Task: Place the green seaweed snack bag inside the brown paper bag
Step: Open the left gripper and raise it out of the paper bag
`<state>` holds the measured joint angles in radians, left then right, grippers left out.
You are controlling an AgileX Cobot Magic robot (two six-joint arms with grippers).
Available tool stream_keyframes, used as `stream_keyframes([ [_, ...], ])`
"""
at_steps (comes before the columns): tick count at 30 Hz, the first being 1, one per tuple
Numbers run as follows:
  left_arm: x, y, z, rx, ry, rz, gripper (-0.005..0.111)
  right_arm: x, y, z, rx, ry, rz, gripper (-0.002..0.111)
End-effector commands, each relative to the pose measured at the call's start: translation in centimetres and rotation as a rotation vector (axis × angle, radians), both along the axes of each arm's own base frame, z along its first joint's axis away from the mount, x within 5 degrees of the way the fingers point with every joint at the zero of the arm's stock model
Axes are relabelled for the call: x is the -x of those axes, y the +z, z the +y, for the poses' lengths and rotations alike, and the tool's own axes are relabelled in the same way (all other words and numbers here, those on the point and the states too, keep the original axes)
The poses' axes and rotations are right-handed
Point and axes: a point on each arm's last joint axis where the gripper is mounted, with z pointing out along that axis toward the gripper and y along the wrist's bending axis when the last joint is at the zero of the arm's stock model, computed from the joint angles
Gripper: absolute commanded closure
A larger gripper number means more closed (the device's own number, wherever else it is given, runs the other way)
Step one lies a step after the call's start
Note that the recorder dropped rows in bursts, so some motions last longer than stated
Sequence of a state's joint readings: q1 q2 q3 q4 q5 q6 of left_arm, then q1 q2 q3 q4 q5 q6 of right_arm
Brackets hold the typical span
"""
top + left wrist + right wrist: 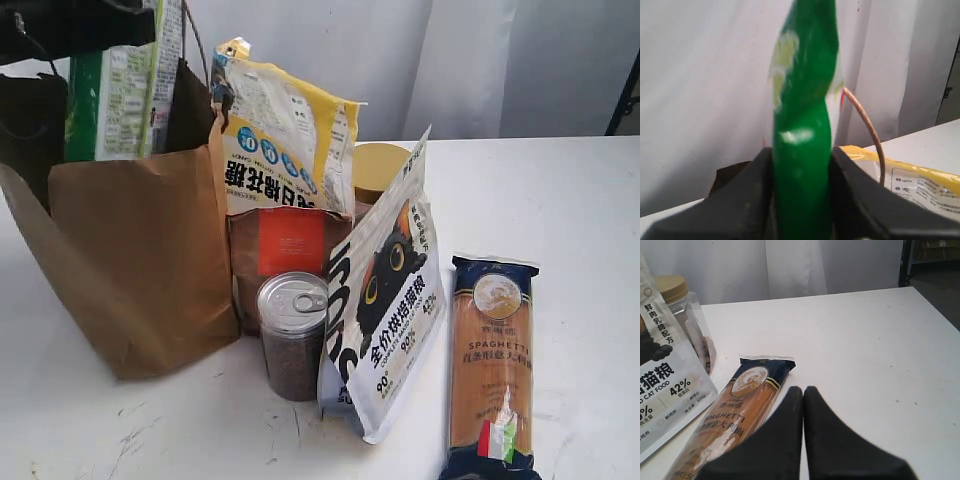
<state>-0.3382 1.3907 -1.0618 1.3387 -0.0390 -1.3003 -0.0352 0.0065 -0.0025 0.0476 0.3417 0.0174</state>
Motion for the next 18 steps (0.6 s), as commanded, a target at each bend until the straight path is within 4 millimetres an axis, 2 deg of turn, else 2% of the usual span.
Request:
stream_keyframes([
  [1,0.1,-0.4,0.3,-0.017,0.025,0.012,0.041,0.0,0.0,0.0,0.001,-0.005,-0.008,0.108],
  [2,0.0,-0.5,0.6,-0.027,0.053,0.016,0.025,0.0,0.0,0.0,0.001,-0.005,-0.008,0.108],
  [4,0.0,-0.5,0.6,-0.047,0.053,0.010,0.014,0.0,0.0,0.0,0.001,-0.005,-0.008,0.108],
  [6,0.0,-0.5,0.5,-0.044,0.044,0.008,0.017,0.0,0.0,0.0,0.001,-0.005,-0.008,0.108],
  [10,0.1,-0.4,0.1,-0.030,-0.001,0.002,0.031,0.0,0.0,0.0,0.001,-0.005,-0.008,0.108],
  [15,0.4,0.0,0.1,-0.025,-0.010,-0.012,0.032,0.0,0.0,0.0,0.001,-0.005,-0.008,0.108],
  [18,1.1,1.1,0.4,-0.017,-0.008,-0.044,0.032,0.0,0.0,0.0,0.001,-0.005,-0.008,0.108],
])
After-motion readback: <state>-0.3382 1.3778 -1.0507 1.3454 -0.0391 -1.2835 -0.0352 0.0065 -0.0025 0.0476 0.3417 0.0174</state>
